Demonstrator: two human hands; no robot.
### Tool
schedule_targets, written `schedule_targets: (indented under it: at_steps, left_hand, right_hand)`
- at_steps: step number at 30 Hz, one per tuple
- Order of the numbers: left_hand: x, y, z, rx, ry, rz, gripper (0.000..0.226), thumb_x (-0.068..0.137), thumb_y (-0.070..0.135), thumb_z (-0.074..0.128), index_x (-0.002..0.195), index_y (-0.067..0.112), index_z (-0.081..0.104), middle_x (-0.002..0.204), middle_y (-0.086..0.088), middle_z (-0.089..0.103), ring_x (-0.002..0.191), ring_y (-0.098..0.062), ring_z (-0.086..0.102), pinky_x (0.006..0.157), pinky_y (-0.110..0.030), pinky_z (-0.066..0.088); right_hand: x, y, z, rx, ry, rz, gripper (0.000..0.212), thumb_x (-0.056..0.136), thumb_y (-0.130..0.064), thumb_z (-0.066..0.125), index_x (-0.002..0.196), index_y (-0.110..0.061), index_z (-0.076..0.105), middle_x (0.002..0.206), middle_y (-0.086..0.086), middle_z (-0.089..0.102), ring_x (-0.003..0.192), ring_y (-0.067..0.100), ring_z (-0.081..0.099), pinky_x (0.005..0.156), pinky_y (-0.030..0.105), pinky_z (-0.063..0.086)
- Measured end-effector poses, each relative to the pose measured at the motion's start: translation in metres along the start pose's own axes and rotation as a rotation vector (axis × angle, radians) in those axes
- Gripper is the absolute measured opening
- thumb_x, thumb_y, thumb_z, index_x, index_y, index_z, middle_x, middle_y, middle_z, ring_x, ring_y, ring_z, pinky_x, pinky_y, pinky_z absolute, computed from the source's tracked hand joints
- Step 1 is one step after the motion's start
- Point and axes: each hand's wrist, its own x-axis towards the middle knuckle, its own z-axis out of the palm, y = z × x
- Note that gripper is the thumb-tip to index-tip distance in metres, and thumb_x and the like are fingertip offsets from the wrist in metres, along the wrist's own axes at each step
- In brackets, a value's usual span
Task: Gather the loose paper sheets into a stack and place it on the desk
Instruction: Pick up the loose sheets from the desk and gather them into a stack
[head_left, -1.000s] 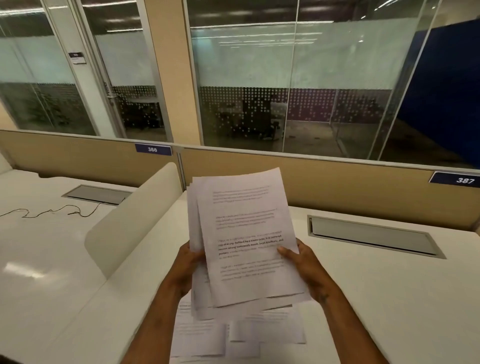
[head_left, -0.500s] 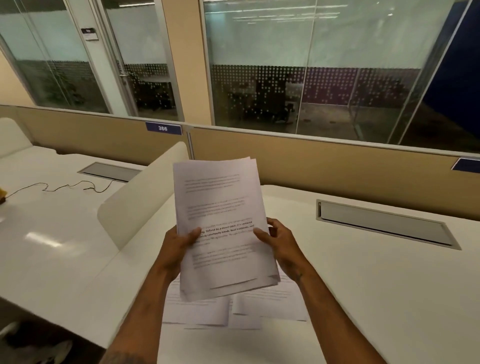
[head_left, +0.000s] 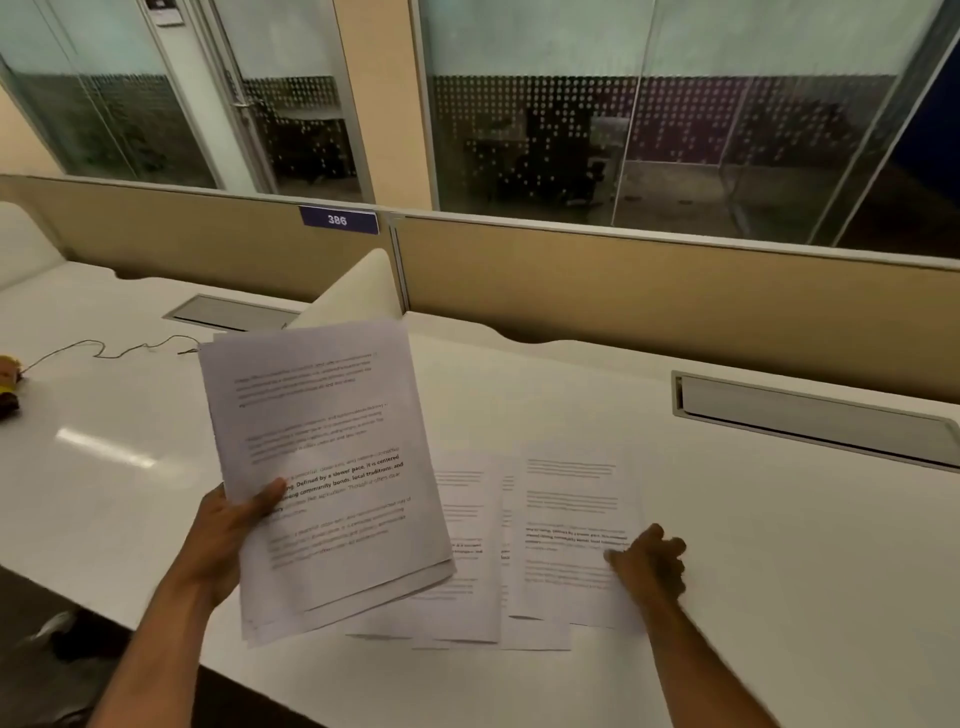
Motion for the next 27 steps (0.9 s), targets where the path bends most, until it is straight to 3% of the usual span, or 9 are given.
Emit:
schedule_targets:
  at_steps: [4, 7, 12, 16, 18, 21, 24, 27]
  left_hand:
    - [0.013, 0.001, -0.028, 0.008, 0.005, -0.013, 0.041, 0.078, 0.026, 0.079, 0.117, 0.015, 0.072, 0.113, -0.018, 0.079, 0.094, -0.040, 0.078, 0.070, -0.050, 0.065]
    - [0.022, 0.001, -0.044, 0.026, -0.021, -0.027, 0.037, 0.080, 0.026, 0.080, 0.115, 0.017, 0.073, 0.112, -0.018, 0.079, 0.094, -0.042, 0.077, 0.070, -0.051, 0.065]
    - [0.031, 0.004, -0.064, 0.016, -0.037, -0.042, 0.037, 0.082, 0.018, 0.073, 0.118, 0.010, 0.070, 0.109, -0.019, 0.079, 0.090, -0.040, 0.078, 0.067, -0.048, 0.066]
    - [0.034, 0.007, -0.081, -0.006, -0.044, -0.041, 0.027, 0.089, 0.012, 0.068, 0.116, 0.011, 0.070, 0.105, -0.015, 0.081, 0.087, -0.034, 0.080, 0.067, -0.045, 0.067]
    - [0.035, 0.009, -0.086, -0.028, -0.045, -0.039, 0.024, 0.092, 0.007, 0.065, 0.115, 0.012, 0.070, 0.103, -0.012, 0.082, 0.085, -0.031, 0.080, 0.067, -0.043, 0.067]
    - [0.034, 0.011, -0.094, -0.043, -0.053, -0.047, 0.023, 0.095, 0.004, 0.061, 0.115, 0.012, 0.069, 0.101, -0.011, 0.082, 0.083, -0.031, 0.080, 0.065, -0.044, 0.067]
    - [0.032, 0.009, -0.104, -0.050, -0.039, -0.056, 0.023, 0.093, 0.005, 0.063, 0.114, 0.011, 0.070, 0.102, -0.013, 0.082, 0.085, -0.033, 0.080, 0.067, -0.045, 0.067]
    - [0.029, 0.006, -0.114, -0.050, -0.010, -0.063, 0.025, 0.089, 0.008, 0.066, 0.113, 0.010, 0.071, 0.103, -0.014, 0.082, 0.086, -0.033, 0.080, 0.068, -0.045, 0.067]
  right_hand:
    - [0.011, -0.009, 0.002, 0.037, -0.048, 0.173, 0.074, 0.075, -0.029, 0.082, 0.134, -0.008, 0.042, 0.136, 0.021, 0.051, 0.125, 0.041, 0.048, 0.107, 0.053, 0.038]
    - [0.020, -0.006, 0.001, 0.062, -0.053, 0.223, 0.066, 0.075, -0.028, 0.082, 0.129, -0.004, 0.054, 0.132, 0.021, 0.060, 0.122, 0.040, 0.055, 0.106, 0.050, 0.042]
    - [0.015, -0.014, -0.011, 0.536, -0.097, -0.040, 0.034, 0.083, -0.008, 0.078, 0.113, 0.004, 0.067, 0.112, 0.023, 0.070, 0.102, 0.040, 0.068, 0.092, 0.051, 0.055]
    - [-0.021, -0.042, -0.026, 0.810, -0.267, -0.181, 0.022, 0.082, -0.006, 0.078, 0.103, -0.009, 0.069, 0.101, 0.014, 0.072, 0.079, 0.023, 0.069, 0.063, 0.031, 0.057]
    - [-0.039, -0.056, -0.016, 0.798, -0.350, -0.216, 0.022, 0.081, -0.007, 0.078, 0.102, -0.010, 0.071, 0.097, 0.011, 0.074, 0.076, 0.019, 0.070, 0.058, 0.029, 0.057]
    - [-0.061, -0.076, 0.024, 0.682, -0.392, -0.216, 0.037, 0.079, -0.004, 0.080, 0.113, 0.004, 0.069, 0.101, 0.018, 0.075, 0.078, 0.025, 0.071, 0.070, 0.034, 0.060]
    - [-0.077, -0.093, 0.075, 0.424, -0.309, -0.217, 0.045, 0.080, -0.014, 0.081, 0.119, 0.004, 0.068, 0.117, 0.021, 0.072, 0.101, 0.031, 0.070, 0.090, 0.038, 0.056]
    - [-0.096, -0.106, 0.111, 0.130, -0.150, -0.177, 0.058, 0.084, -0.033, 0.075, 0.130, -0.001, 0.059, 0.132, 0.018, 0.059, 0.119, 0.033, 0.059, 0.095, 0.035, 0.054]
